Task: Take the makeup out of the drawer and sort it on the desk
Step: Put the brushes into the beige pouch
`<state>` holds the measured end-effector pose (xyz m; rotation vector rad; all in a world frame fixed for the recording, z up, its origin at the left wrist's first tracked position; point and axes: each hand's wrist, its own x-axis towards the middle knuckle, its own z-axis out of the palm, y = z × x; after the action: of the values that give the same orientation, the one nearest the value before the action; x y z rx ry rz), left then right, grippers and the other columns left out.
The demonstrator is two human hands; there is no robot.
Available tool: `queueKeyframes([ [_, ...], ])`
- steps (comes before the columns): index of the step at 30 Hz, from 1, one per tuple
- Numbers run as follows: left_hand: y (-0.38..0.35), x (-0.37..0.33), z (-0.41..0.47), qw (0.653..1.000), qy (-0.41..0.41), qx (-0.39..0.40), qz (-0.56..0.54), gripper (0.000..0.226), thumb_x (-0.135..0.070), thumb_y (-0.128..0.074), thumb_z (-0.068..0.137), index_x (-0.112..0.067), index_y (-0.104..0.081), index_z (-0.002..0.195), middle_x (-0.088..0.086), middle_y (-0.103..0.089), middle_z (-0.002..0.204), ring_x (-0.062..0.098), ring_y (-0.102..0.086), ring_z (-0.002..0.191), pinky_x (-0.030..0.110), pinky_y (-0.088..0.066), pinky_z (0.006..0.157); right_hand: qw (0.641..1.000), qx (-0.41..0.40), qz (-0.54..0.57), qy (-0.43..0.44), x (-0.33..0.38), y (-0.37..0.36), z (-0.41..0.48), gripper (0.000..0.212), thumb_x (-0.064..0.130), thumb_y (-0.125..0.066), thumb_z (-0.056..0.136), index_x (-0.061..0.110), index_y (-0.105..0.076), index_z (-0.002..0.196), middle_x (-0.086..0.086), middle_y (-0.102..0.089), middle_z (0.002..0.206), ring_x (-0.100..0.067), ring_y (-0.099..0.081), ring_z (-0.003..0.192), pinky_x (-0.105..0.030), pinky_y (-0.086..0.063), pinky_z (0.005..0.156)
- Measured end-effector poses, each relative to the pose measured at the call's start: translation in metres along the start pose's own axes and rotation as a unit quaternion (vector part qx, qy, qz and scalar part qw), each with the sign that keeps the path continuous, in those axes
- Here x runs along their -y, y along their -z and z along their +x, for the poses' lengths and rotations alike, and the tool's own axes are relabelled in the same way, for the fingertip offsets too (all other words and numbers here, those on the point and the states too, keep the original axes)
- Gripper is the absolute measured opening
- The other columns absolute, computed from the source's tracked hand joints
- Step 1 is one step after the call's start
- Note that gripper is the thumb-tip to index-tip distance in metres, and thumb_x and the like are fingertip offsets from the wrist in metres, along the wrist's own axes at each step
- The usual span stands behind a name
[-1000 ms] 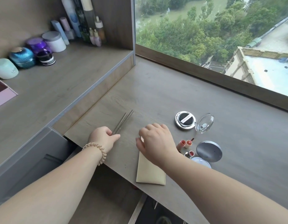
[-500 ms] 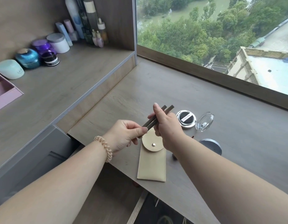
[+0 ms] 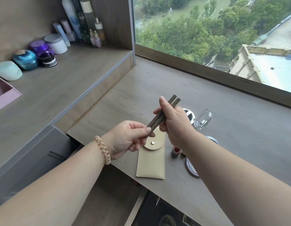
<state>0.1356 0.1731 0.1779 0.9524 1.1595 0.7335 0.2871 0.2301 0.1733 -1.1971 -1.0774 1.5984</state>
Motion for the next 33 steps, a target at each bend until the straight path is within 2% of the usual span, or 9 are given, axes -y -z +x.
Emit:
queueKeyframes([
  [5, -0.006, -0.008, 0.000, 1.000, -0.020, -0.003, 0.024, 0.021, -0.021, -0.056, 0.089, -0.003, -0.065, 0.083, 0.004, -0.059, 0.057, 0.010, -0.050, 0.040, 0.018, -0.030, 0.036, 1.000, -0.001, -0.008, 0.016, 0.007, 0.000, -0.005, 0.040, 0.043, -0.057, 0.089, 0.009, -0.059, 0.068, -0.003, -0.046, 0.049, -0.017, -0.036, 0.042, -0.027, -0.030, 0.046],
  [8, -0.015, -0.011, 0.000, 0.999, -0.027, 0.012, 0.040, 0.024, -0.026, -0.056, 0.086, -0.004, -0.064, 0.082, 0.004, -0.057, 0.056, 0.009, -0.042, 0.037, 0.018, -0.026, 0.036, 1.000, 0.002, -0.024, 0.016, 0.009, -0.003, -0.009, 0.039, 0.041, -0.057, 0.089, 0.008, -0.058, 0.070, 0.003, -0.049, 0.043, -0.016, -0.037, 0.041, -0.025, -0.031, 0.043],
  [11, -0.018, -0.011, 0.001, 0.999, -0.028, 0.014, 0.043, 0.025, -0.025, -0.055, 0.088, -0.004, -0.063, 0.077, 0.004, -0.054, 0.053, 0.008, -0.035, 0.034, 0.018, -0.023, 0.036, 0.999, -0.012, -0.035, 0.009, 0.011, -0.003, -0.012, 0.042, 0.044, -0.056, 0.090, 0.007, -0.060, 0.071, -0.002, -0.046, 0.044, -0.015, -0.037, 0.038, -0.023, -0.031, 0.040],
  [14, -0.020, -0.010, 0.001, 0.999, -0.028, -0.002, 0.030, 0.027, -0.024, -0.052, 0.091, -0.005, -0.062, 0.073, 0.001, -0.052, 0.050, 0.007, -0.034, 0.034, 0.017, -0.022, 0.037, 0.998, -0.045, -0.039, 0.012, 0.011, -0.003, -0.013, 0.044, 0.047, -0.054, 0.090, 0.008, -0.062, 0.071, -0.002, -0.048, 0.044, -0.012, -0.040, 0.036, -0.023, -0.032, 0.042],
  [18, -0.033, -0.013, 0.000, 0.999, -0.031, -0.010, -0.043, 0.033, -0.027, -0.046, 0.094, -0.008, -0.055, 0.069, -0.002, -0.042, 0.046, 0.006, -0.026, 0.033, 0.019, -0.017, 0.038, 0.992, -0.123, -0.019, 0.032, 0.015, -0.007, -0.009, 0.047, 0.057, -0.051, 0.087, 0.017, -0.068, 0.069, -0.004, -0.053, 0.053, -0.014, -0.045, 0.047, -0.030, -0.034, 0.055],
  [22, -0.041, -0.028, 0.002, 0.997, -0.046, -0.022, -0.064, 0.036, -0.028, -0.044, 0.096, -0.010, -0.049, 0.066, -0.005, -0.036, 0.043, 0.005, -0.025, 0.032, 0.019, -0.014, 0.039, 0.988, -0.155, -0.012, 0.016, 0.033, -0.006, -0.002, 0.054, 0.059, -0.046, 0.089, 0.013, -0.070, 0.074, -0.001, -0.047, 0.050, -0.015, -0.041, 0.045, -0.025, -0.030, 0.049],
  [25, -0.044, -0.043, 0.009, 0.997, -0.049, -0.039, -0.039, 0.036, -0.027, -0.044, 0.097, -0.011, -0.047, 0.064, -0.006, -0.034, 0.042, 0.004, -0.025, 0.031, 0.014, -0.016, 0.035, 0.984, -0.174, -0.019, -0.014, 0.047, -0.004, 0.005, 0.055, 0.058, -0.046, 0.090, 0.009, -0.069, 0.079, -0.003, -0.043, 0.051, -0.016, -0.038, 0.041, -0.023, -0.028, 0.043],
  [30, -0.051, -0.063, 0.021, 0.994, -0.051, -0.075, 0.065, 0.039, -0.028, -0.045, 0.098, -0.012, -0.045, 0.062, -0.009, -0.030, 0.038, 0.005, -0.022, 0.030, 0.017, -0.015, 0.034, 0.970, -0.232, -0.003, -0.078, 0.059, 0.000, 0.022, 0.056, 0.058, -0.049, 0.089, 0.005, -0.069, 0.083, -0.003, -0.044, 0.051, -0.017, -0.037, 0.038, -0.013, -0.026, 0.035],
  [33, -0.050, -0.070, 0.027, 0.982, -0.062, -0.103, 0.144, 0.041, -0.030, -0.045, 0.097, -0.013, -0.046, 0.060, -0.009, -0.030, 0.037, 0.006, -0.023, 0.032, 0.019, -0.016, 0.035, 0.968, -0.232, -0.002, -0.092, 0.062, 0.000, 0.031, 0.056, 0.057, -0.050, 0.088, 0.004, -0.070, 0.085, -0.002, -0.047, 0.052, -0.019, -0.039, 0.040, -0.017, -0.028, 0.038],
])
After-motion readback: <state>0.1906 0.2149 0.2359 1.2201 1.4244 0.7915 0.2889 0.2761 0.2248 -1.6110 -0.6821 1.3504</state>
